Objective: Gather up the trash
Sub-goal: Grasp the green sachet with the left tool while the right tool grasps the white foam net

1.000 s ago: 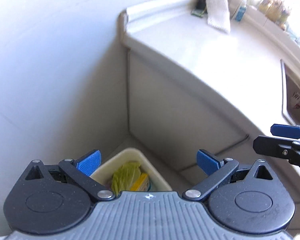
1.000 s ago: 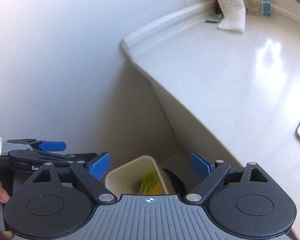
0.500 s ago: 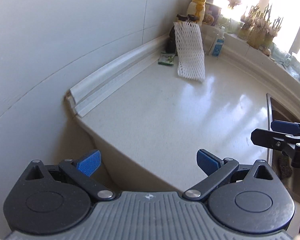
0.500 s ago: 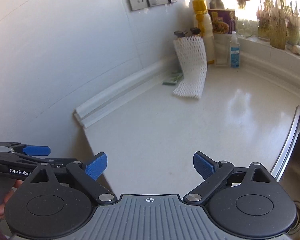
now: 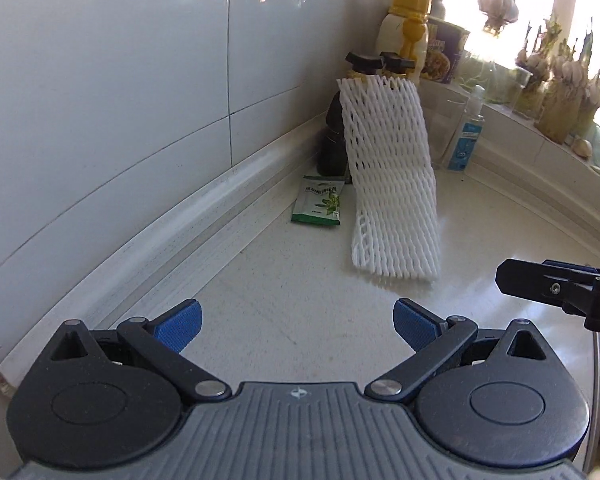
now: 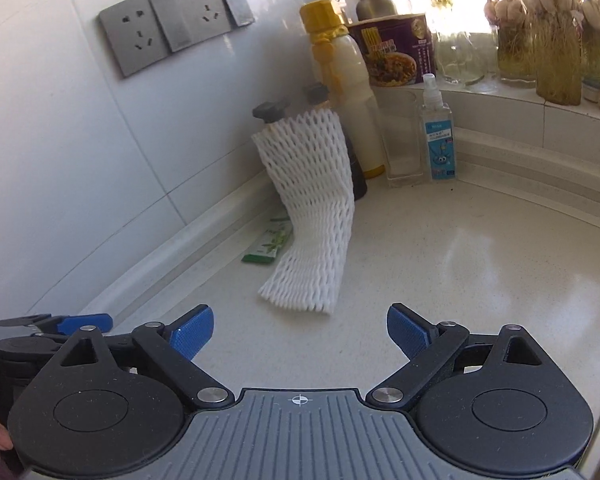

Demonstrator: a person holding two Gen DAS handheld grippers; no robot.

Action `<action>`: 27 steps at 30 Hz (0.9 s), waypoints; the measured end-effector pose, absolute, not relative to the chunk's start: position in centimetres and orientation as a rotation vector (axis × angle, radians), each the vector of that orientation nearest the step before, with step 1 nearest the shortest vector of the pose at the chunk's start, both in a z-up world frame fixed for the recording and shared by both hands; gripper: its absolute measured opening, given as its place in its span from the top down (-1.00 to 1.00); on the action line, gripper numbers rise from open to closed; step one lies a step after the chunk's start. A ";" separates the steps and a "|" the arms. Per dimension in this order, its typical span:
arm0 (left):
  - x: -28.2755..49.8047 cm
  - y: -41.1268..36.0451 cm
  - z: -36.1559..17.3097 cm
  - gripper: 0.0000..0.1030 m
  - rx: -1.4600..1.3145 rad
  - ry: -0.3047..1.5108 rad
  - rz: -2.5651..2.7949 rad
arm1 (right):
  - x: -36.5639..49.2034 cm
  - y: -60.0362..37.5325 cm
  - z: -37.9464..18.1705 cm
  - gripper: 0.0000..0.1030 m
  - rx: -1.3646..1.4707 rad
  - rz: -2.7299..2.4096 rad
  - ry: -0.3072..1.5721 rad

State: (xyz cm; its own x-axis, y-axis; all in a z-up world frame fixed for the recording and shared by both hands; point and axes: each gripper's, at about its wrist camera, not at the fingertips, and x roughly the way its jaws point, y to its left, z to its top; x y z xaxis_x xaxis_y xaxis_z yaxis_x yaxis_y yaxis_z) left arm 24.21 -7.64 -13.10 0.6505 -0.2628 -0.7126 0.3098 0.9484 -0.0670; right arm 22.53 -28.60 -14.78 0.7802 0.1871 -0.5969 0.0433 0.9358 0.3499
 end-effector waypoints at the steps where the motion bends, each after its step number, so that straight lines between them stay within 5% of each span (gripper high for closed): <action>1: 25.0 -7.9 -13.5 -0.98 0.057 0.795 -0.318 | 23.5 -28.9 -15.4 -0.85 0.365 0.078 0.677; 11: 29.8 -10.8 -15.9 -0.86 0.101 0.719 -0.279 | 29.5 -30.3 -19.3 -0.76 0.425 0.095 0.655; 15: 30.9 -12.0 -16.6 -0.73 0.138 0.691 -0.306 | 31.2 -30.6 -20.8 -0.23 0.497 0.119 0.667; 18: 31.5 -12.8 -16.9 -0.58 0.162 0.679 -0.308 | 31.8 -30.6 -21.4 0.69 0.512 0.121 0.693; 27: 32.7 -14.0 -17.6 -0.27 0.214 0.679 -0.331 | 29.9 -32.9 -20.6 0.82 0.523 0.078 0.627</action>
State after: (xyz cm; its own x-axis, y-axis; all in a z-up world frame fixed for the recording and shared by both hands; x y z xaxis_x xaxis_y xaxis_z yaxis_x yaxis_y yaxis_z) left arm 32.71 -13.99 -17.60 0.7287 -0.2292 -0.6453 0.3673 0.9262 0.0857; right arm 29.95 -32.86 -20.62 0.8113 0.2245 -0.5398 0.0855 0.8679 0.4894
